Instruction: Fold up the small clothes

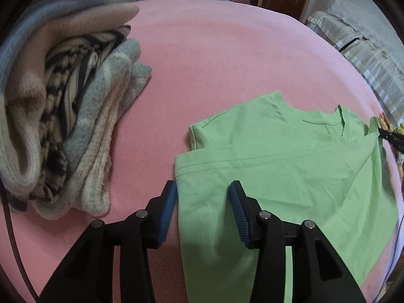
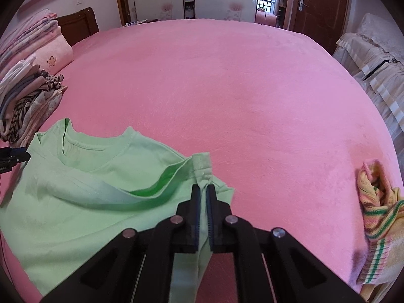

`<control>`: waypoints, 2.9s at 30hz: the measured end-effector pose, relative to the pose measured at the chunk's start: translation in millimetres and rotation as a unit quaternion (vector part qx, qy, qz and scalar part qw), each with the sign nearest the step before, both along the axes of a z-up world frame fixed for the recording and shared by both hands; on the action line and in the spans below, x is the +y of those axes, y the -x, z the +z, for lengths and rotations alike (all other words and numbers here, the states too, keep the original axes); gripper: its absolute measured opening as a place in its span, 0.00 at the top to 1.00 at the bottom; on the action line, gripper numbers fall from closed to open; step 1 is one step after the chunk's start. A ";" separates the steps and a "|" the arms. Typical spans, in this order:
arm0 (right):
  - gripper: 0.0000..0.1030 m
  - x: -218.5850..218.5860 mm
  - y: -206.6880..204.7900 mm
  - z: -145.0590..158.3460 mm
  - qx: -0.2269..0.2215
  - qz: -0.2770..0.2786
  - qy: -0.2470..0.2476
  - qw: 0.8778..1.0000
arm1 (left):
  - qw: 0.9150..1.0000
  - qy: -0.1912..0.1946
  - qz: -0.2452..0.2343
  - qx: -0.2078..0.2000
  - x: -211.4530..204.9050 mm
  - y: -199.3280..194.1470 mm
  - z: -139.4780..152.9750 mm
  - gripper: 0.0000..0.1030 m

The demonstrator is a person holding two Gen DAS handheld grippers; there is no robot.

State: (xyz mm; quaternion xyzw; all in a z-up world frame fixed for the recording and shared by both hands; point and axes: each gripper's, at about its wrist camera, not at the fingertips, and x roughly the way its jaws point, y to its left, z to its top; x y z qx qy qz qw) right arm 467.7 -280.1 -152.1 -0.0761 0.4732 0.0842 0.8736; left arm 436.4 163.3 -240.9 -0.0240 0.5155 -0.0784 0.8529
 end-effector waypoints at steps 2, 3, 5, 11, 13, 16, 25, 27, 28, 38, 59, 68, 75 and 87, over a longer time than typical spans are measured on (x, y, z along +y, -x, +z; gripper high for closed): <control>0.96 -1.1 0.8 -1.4 0.001 -0.003 0.001 1.000 | 1.000 0.019 0.002 0.015 5.1 -1.5 -6.0 0.49; 0.96 -1.1 0.5 -1.7 0.001 -0.005 -0.001 1.000 | 0.999 0.028 0.001 0.021 7.5 -2.8 -9.0 0.47; 0.96 -3.0 0.6 -2.5 0.001 -0.011 -0.008 1.000 | 0.999 0.041 0.001 0.025 10.2 -3.9 -12.6 0.47; 0.96 -1.5 -0.5 -7.0 0.001 -0.019 -0.015 1.000 | 0.998 0.067 0.016 0.004 16.5 -3.4 -6.9 0.80; 0.96 -1.6 0.1 -7.3 0.000 -0.021 -0.018 1.000 | 0.998 0.067 0.022 -0.005 18.0 -2.7 -4.0 0.85; 0.96 -2.2 0.7 -7.4 -0.001 -0.022 -0.020 1.000 | 0.997 0.060 0.034 -0.026 18.6 0.8 0.8 0.85; 0.96 -5.3 2.9 -6.6 -0.005 -0.028 -0.032 0.999 | 0.996 0.003 0.056 -0.063 10.0 5.5 17.2 0.93; 0.96 -6.1 3.9 -5.2 -0.007 -0.030 -0.036 0.999 | 0.996 -0.023 0.055 -0.068 1.3 6.2 20.2 0.95; 0.96 -6.7 4.5 -4.7 -0.008 -0.030 -0.037 0.999 | 0.995 -0.038 0.054 -0.072 -3.8 7.4 22.0 0.96; 0.97 -9.7 19.2 11.8 -0.042 -0.043 -0.042 0.997 | 0.983 -0.112 0.059 -0.132 -32.0 16.4 51.2 0.97; 0.97 -3.2 -12.0 -12.6 -0.039 -0.096 -0.012 0.995 | 0.977 -0.138 0.105 -0.123 -36.0 -30.5 26.2 0.96; 0.97 0.1 -13.8 -12.7 -0.049 -0.104 0.000 0.993 | 0.977 -0.155 0.099 -0.112 -38.7 -44.9 18.5 0.92; 0.93 4.3 -12.4 -6.0 -0.026 -0.115 0.020 0.993 | 0.962 -0.236 0.088 -0.105 -44.9 -41.6 23.6 0.55; 0.93 11.2 67.0 84.0 -0.036 -0.117 -0.002 0.992 | 0.977 -0.162 0.091 -0.102 -26.1 38.4 127.3 0.27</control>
